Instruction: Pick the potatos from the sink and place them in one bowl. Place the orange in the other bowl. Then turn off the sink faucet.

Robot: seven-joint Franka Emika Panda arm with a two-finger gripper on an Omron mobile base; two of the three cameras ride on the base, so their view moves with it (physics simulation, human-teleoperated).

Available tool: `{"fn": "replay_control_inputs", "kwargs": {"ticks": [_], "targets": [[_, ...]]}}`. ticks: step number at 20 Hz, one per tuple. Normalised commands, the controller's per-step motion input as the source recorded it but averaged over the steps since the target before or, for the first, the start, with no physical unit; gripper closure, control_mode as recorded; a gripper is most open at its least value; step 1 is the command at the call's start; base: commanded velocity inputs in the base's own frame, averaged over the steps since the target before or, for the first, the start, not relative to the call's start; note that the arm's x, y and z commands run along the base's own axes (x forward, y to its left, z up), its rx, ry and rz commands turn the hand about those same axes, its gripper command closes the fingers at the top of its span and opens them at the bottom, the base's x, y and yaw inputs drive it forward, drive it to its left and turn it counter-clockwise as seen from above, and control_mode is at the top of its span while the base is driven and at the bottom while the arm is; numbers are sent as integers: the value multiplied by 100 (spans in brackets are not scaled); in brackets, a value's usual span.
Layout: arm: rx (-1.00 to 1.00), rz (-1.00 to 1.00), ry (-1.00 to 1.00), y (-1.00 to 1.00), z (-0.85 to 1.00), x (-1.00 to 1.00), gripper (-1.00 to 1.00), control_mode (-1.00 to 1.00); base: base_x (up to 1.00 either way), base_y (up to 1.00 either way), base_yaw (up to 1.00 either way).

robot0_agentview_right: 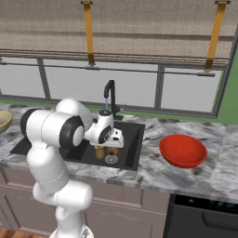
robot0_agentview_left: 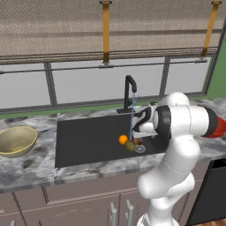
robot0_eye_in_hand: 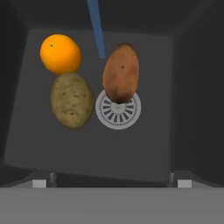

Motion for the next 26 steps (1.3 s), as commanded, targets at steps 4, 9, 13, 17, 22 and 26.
{"fn": "replay_control_inputs", "kwargs": {"ticks": [4,9,13,17,22,26], "targets": [[0,0,0,-2,-15,18,-100,-100,0,0,0],[0,0,0,-1,-16,22,-100,-100,0,0,0],[0,0,0,0,-17,23,-100,-100,0,0,0],[0,0,0,0,-17,26,-100,-100,0,0,0],[0,0,0,0,-21,26,-100,-100,0,0,0],[0,0,0,0,-26,27,-100,-100,0,0,0]]}}
